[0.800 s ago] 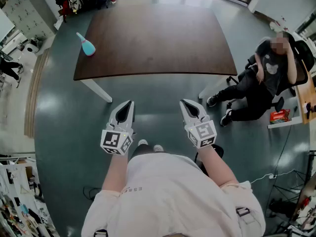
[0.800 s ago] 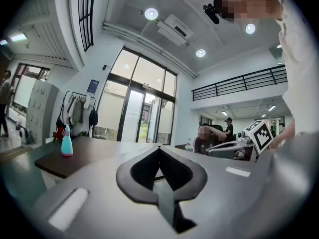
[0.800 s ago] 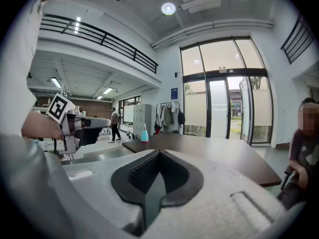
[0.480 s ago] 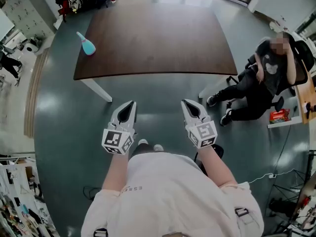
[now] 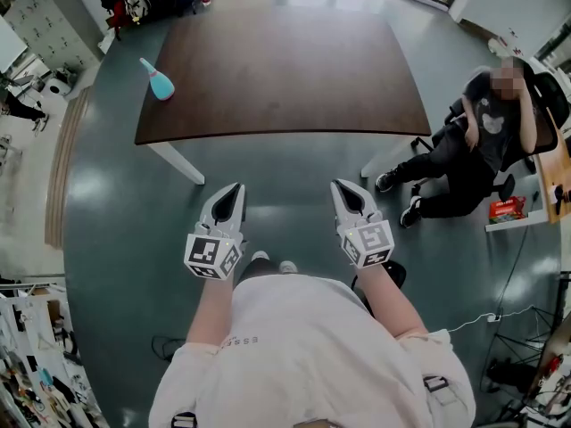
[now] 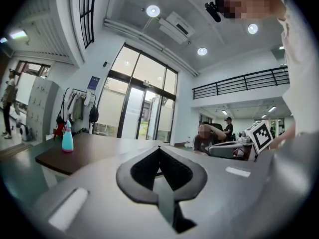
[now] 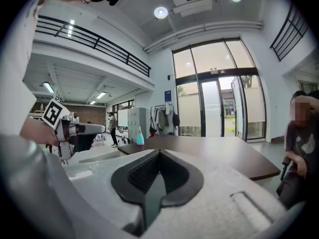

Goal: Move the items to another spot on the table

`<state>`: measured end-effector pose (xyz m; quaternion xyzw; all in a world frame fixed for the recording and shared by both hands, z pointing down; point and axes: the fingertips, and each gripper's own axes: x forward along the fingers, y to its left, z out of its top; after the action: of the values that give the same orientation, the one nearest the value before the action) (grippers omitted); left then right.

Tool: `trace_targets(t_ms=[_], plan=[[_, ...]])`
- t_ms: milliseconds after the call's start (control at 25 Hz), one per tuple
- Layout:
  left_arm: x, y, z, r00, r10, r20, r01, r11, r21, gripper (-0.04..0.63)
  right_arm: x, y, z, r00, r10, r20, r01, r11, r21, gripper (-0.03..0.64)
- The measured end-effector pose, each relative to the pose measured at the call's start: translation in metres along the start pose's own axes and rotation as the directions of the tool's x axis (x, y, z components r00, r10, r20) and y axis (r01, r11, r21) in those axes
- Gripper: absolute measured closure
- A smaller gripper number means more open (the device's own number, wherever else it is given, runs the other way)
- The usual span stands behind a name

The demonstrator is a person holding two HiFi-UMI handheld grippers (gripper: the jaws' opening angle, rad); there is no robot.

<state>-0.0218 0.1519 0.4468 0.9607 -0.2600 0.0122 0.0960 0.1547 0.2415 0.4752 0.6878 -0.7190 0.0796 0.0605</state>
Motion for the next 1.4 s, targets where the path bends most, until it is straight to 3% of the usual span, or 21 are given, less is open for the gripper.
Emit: trace_targets(t_ms=[400,720,1040,1400], plan=[[-0.009,-0.002,0.001,0.996,0.091,0.025,-0.091,0.996,0.004,0.58,0.001,-0.008,-0.006,0.997,0.07,-0.013,-0.069,0.996,0.047,0.626],[-0.022,0.039,0.001,0.986,0.166,0.032,-0.166,0.986,0.002,0.58,0.043,0.011,-0.009,0.991,0.126,-0.031,-0.125,0.992,0.035,0.626],[-0.028,0.121,0.012,0.975,0.217,0.042,-0.217,0.976,-0.005,0.58,0.121,0.046,-0.009,0.986,0.159,-0.057,-0.157,0.987,0.044,0.626],[-0.016,0.257,0.036,0.971,0.239,0.032,-0.237,0.97,-0.049,0.58,0.241,0.094,0.026,0.983,0.167,-0.082,-0.167,0.986,0.005,0.626]])
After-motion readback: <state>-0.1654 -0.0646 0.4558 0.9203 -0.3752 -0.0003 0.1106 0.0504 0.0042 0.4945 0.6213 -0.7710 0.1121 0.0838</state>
